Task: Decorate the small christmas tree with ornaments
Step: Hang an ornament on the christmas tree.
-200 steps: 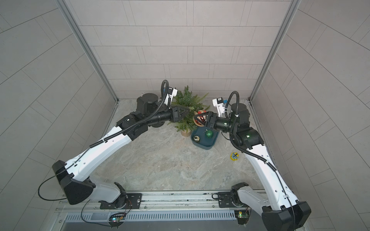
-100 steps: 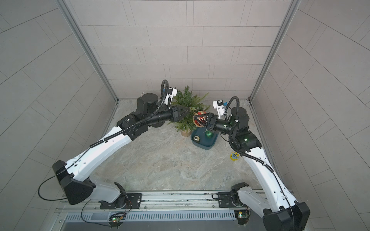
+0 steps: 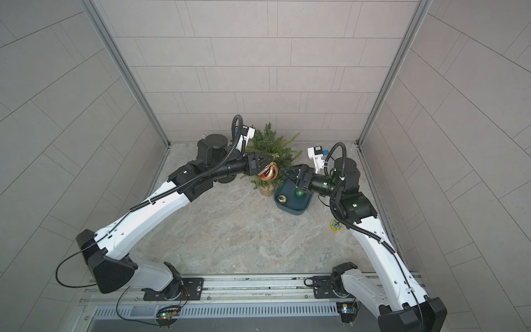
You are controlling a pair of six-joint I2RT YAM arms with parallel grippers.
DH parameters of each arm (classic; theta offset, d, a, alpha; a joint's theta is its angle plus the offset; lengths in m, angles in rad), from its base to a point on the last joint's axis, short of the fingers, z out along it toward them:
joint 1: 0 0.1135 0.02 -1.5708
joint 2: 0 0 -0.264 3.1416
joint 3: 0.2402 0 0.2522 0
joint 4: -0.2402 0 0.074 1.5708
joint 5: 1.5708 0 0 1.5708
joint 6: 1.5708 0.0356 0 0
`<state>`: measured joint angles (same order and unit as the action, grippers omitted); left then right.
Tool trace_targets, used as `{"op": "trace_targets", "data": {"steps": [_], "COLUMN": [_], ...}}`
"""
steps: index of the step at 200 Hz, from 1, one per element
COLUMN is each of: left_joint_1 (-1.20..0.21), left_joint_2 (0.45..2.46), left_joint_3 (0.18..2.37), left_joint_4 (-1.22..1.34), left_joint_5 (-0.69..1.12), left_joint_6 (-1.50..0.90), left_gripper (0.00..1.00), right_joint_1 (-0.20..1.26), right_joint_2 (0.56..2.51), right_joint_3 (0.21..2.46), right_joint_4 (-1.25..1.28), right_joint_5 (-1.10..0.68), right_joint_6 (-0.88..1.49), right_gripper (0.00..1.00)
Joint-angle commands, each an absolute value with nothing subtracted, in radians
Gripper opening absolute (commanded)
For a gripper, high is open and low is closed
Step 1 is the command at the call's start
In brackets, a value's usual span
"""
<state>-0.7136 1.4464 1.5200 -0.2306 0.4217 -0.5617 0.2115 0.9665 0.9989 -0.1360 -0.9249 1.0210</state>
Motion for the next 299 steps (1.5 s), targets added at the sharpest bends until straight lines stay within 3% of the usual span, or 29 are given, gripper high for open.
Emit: {"op": "trace_targets", "data": {"steps": [1,91,190,299], "left_joint_1": [-0.708,-0.709,-0.709,-0.709], "left_joint_2": [1.428,1.292,1.202,0.954], "left_joint_3": [1.515,1.378,1.304,1.022], "left_joint_4": [-0.213,-0.229,-0.241,-0.306], "left_joint_5": [0.416,0.391,0.376,0.267], "left_joint_6": [-0.562,-0.557,-0.554,-0.583], "left_gripper": [0.36,0.47,0.60,0.64], "right_joint_1": [0.190,0.152,0.116,0.106], "right_joint_2": [0.944,0.897,0.884,1.011], "right_joint_3": [1.008,1.080,1.123,1.061], "right_joint_4": [-0.158,-0.539,-0.730,-0.760], "right_joint_5": [-0.936,-0.794,-0.631,-0.404], "right_joint_6": [0.997,0.750,0.650,0.598], "right_gripper": [0.89,0.81,0.76,0.71]}}
